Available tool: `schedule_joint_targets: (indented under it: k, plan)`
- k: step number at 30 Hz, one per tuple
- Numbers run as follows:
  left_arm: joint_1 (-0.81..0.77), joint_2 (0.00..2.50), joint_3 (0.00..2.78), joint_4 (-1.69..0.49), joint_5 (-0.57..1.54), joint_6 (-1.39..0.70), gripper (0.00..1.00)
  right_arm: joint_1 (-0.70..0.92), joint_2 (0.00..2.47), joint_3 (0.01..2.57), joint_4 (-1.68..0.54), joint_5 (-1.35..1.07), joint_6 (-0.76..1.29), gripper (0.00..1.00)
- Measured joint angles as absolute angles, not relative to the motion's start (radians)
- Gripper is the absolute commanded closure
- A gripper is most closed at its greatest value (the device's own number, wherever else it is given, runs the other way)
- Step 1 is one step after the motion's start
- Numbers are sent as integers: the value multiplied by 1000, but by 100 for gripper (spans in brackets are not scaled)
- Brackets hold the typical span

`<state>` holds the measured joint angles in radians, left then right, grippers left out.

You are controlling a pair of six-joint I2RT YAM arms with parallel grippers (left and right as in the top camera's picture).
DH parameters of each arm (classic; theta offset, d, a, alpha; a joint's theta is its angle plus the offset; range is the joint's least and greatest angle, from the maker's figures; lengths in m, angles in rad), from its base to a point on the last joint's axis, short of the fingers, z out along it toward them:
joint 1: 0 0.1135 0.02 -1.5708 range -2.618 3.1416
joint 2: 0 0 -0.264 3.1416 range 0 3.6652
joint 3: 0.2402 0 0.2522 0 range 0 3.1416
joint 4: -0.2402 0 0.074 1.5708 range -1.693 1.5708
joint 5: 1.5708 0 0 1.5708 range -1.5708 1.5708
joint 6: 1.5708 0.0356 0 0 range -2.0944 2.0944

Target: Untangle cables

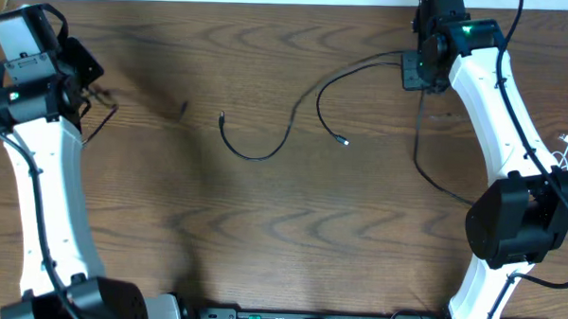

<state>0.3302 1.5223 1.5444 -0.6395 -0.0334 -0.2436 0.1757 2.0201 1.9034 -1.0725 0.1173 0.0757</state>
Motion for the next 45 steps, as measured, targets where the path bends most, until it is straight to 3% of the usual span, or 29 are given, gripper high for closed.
schedule_joint_targets:
  k: [1,3,8,16,28,34,39,45]
  plan:
    - [330,1510,1544,-631,-6,-237,93,176,2020,1903,-1071,101,55,28]
    - [330,1471,1544,-612,69,-227,92,176,2020,1903,-1064,63,24,15]
    - [320,1362,1544,-560,270,-212,92,176,2020,1903,-1029,-77,-52,7]
    - [233,1338,1544,-554,456,-261,93,176,2012,1903,-958,-354,-125,12]
    - [125,1349,1544,-550,496,-506,92,244,1930,1903,-813,-763,-216,20]
    - [89,1351,1544,-619,458,-527,93,325,1930,1903,-797,-545,-74,29]
    - [89,1389,1546,-775,283,-469,93,347,1945,1903,-810,-295,113,29]
    - [90,1457,1546,-846,197,-375,93,374,2063,1903,-769,-245,202,22]
